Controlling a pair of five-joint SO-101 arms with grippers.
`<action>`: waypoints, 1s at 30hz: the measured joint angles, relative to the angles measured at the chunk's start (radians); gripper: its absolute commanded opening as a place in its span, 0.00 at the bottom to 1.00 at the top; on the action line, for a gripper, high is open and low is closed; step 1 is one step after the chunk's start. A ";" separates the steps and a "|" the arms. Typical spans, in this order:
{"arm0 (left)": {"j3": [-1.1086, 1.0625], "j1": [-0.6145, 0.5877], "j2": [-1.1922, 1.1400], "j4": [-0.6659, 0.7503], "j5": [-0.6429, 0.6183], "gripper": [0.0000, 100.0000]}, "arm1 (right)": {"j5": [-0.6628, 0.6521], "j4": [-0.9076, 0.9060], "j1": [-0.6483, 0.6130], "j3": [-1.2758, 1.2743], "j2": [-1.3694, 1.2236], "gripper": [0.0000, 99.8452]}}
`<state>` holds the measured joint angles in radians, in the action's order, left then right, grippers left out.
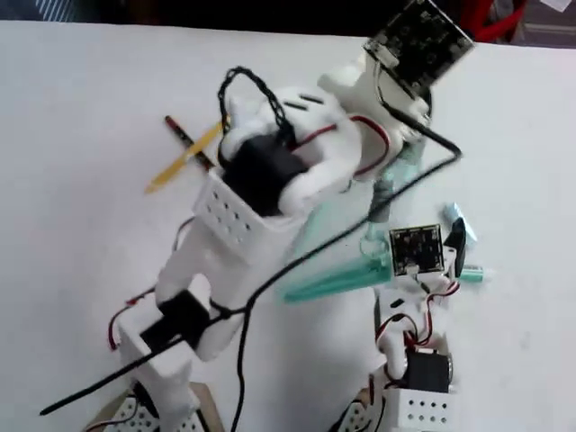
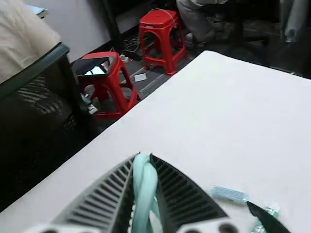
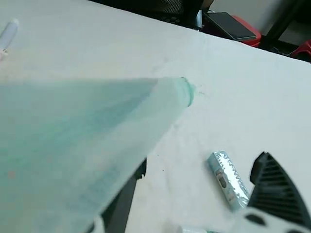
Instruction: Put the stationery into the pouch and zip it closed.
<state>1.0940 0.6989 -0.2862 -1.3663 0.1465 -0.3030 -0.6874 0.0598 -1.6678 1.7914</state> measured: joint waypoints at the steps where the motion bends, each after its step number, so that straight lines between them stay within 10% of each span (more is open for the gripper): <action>1: 0.000 -0.031 -0.008 0.000 0.000 0.02 | 0.000 0.000 0.000 0.000 0.000 0.34; 12: 0.008 -0.367 -0.209 -0.040 -0.103 0.02 | 0.018 0.002 0.005 0.011 0.000 0.34; 23: 0.008 -0.333 -0.408 -0.149 -0.138 0.02 | 0.164 -0.104 0.089 0.126 0.000 0.34; 30: 0.075 -0.310 -0.393 -0.301 -0.152 0.02 | 0.011 -0.175 -0.012 0.144 0.000 0.34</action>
<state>1.1692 0.3890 -0.6790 -1.6671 -0.0054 -0.2923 -0.8623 0.0476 -1.5236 1.7914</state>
